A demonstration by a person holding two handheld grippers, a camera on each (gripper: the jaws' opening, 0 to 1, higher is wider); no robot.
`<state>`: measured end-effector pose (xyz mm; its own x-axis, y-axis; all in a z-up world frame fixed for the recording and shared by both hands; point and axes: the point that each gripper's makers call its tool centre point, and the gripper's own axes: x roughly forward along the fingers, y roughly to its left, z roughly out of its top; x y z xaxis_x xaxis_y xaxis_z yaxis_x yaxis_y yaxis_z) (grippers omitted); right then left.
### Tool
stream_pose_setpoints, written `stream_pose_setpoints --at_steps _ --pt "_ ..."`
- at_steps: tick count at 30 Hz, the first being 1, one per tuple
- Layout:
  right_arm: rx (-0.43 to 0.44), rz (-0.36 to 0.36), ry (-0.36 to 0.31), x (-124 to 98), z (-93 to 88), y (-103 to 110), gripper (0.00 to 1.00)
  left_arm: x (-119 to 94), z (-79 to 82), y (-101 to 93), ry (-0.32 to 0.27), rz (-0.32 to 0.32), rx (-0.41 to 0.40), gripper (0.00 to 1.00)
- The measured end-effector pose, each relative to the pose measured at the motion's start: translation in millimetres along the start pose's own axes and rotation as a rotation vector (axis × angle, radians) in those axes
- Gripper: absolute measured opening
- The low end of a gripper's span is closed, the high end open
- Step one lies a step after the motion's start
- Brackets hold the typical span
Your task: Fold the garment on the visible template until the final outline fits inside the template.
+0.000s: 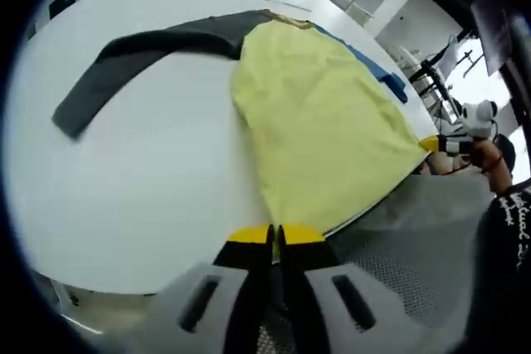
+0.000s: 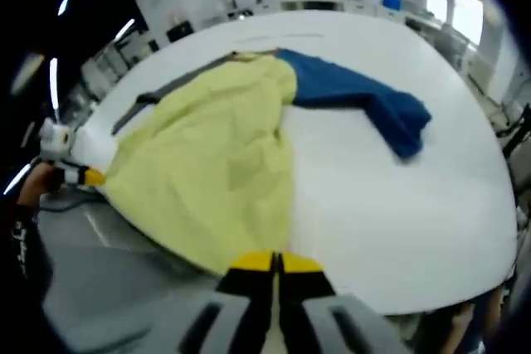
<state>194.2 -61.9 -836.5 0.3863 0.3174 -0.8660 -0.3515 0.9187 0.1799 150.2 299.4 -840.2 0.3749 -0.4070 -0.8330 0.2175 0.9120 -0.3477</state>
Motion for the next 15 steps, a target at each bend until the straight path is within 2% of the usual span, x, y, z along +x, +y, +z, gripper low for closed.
stream_pose_setpoints --at_steps 4,11,15 --pt "-0.001 -0.014 0.015 0.2 -5.7 -1.5 0.0 3.0 -7.7 -3.0 0.028 0.01 0.011 0.0" --pt "0.008 -0.012 0.016 2.8 -8.2 -3.3 0.0 3.6 -12.4 -2.6 0.041 0.028 0.003 0.0" --pt "-0.032 -0.012 0.021 3.6 -9.2 -1.4 0.0 2.3 -12.7 -3.0 0.044 0.032 0.036 0.01"
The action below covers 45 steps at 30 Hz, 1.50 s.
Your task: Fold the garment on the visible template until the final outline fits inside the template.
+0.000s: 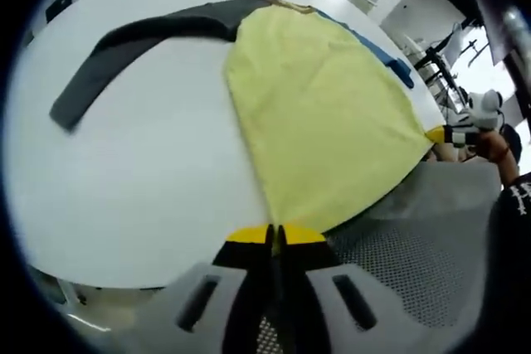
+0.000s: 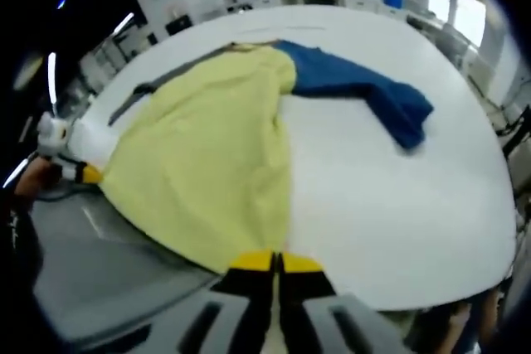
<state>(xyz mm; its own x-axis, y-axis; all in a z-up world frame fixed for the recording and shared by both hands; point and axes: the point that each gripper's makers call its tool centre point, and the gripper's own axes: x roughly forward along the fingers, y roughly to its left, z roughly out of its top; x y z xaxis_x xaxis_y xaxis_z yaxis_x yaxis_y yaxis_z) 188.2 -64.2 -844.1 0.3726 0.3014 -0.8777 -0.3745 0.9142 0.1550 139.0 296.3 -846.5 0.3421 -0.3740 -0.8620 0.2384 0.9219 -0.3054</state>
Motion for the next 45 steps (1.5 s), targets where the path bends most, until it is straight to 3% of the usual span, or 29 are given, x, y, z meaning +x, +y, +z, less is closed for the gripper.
stream_pose_setpoints --at_steps 2,5,10,16,20,26,29,36,45 --pt "-0.003 0.0 -0.001 -0.5 0.0 0.8 0.0 0.2 0.9 1.2 0.001 -0.01 0.076 0.03" --pt "0.001 -0.001 -0.013 -2.2 2.5 -1.8 0.01 -2.8 0.4 1.4 -0.008 -0.001 0.087 0.1" --pt "-0.014 -0.013 -0.076 -7.3 17.1 -8.0 0.19 -7.2 18.0 2.0 -0.098 0.005 0.14 0.25" --pt "-0.024 0.037 -0.214 -11.0 50.7 -4.6 0.29 -13.7 47.7 -0.3 -0.232 0.002 0.238 0.47" --pt "-0.05 0.059 -0.279 -12.3 74.9 -5.1 0.32 -20.0 67.9 -11.3 -0.329 -0.049 0.203 0.55" --pt "-0.187 0.052 -0.347 -8.8 111.3 -11.1 0.4 -18.5 74.7 5.2 -0.341 -0.038 0.267 0.68" --pt "-0.261 0.042 -0.34 -2.2 121.2 -14.4 0.42 -17.8 77.4 8.6 -0.35 -0.036 0.28 0.76" --pt "-0.344 0.069 -0.334 13.1 142.1 -17.0 0.41 -22.5 90.6 1.7 -0.397 -0.043 0.325 0.89" --pt "-0.436 0.076 -0.313 34.1 162.6 -21.5 0.35 -32.1 104.8 -10.4 -0.425 -0.031 0.333 0.96"
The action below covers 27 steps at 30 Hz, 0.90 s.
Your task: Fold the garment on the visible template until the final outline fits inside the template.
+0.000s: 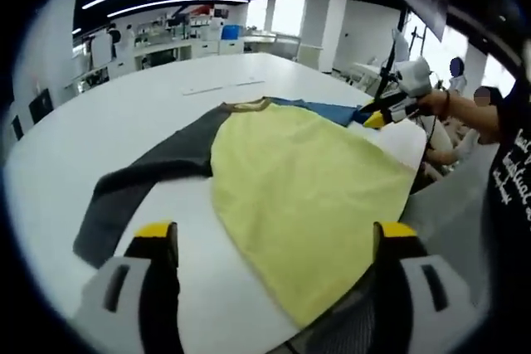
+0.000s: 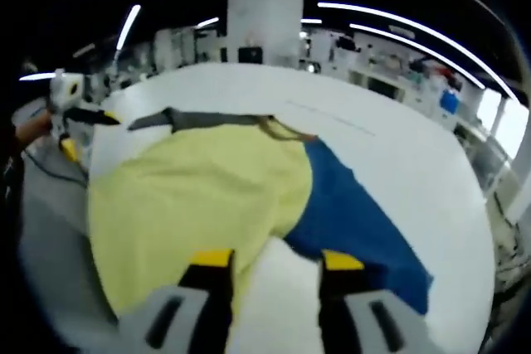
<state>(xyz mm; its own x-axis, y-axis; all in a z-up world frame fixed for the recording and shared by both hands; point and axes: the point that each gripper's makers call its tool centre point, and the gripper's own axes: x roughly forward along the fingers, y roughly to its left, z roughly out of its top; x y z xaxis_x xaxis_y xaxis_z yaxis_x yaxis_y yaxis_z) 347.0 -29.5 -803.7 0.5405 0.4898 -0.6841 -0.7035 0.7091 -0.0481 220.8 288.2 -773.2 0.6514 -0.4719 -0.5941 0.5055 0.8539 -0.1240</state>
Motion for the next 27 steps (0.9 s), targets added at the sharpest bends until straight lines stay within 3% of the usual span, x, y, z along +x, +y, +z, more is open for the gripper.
stream_pose_setpoints --at_steps 10,27 --pt "-0.093 0.02 0.038 23.9 1.1 -12.9 0.3 1.0 5.5 -5.2 -0.003 0.009 0.002 0.99" --pt "-0.186 0.061 0.105 50.7 -5.6 -11.2 0.18 6.7 13.9 0.3 -0.017 0.018 -0.062 0.96"
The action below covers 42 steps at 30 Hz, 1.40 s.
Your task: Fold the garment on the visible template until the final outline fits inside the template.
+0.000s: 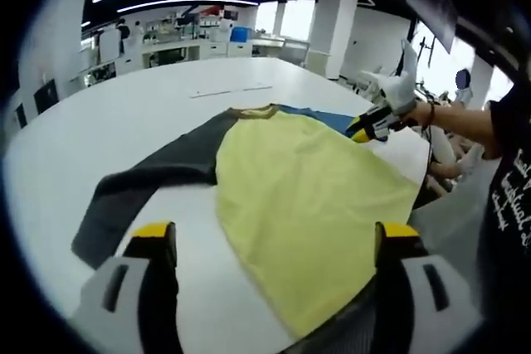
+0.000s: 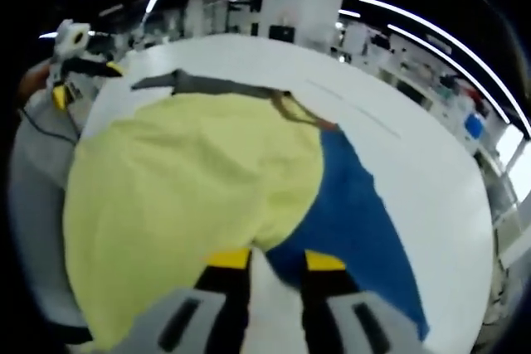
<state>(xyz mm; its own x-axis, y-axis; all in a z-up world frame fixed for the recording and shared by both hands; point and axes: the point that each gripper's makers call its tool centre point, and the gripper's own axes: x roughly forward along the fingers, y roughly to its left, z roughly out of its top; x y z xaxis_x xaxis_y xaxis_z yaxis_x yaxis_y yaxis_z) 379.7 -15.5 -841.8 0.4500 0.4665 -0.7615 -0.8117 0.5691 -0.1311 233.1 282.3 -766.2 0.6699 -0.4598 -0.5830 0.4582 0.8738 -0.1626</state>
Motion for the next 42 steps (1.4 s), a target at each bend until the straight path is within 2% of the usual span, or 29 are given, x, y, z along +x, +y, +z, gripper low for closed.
stream_pose_setpoints --at_steps 4,8,17,23,42 --pt "-0.028 0.008 0.006 0.5 2.2 4.0 0.14 0.5 -0.6 -0.2 -0.003 -0.001 -0.014 0.94" --pt "-0.044 0.017 0.024 5.8 -2.0 5.5 0.06 0.5 -6.5 7.9 0.007 0.009 -0.024 0.93" --pt "-0.041 0.024 0.018 7.1 -0.4 6.1 0.0 -2.5 -3.7 7.5 -0.015 0.011 -0.036 0.91" --pt "-0.037 0.011 0.02 -0.2 1.9 4.2 0.0 -3.7 -2.5 6.4 -0.02 0.016 -0.039 0.89" --pt "0.012 -0.084 0.011 -17.3 4.6 -27.7 0.0 -5.5 -0.8 2.2 -0.023 0.004 -0.03 0.88"
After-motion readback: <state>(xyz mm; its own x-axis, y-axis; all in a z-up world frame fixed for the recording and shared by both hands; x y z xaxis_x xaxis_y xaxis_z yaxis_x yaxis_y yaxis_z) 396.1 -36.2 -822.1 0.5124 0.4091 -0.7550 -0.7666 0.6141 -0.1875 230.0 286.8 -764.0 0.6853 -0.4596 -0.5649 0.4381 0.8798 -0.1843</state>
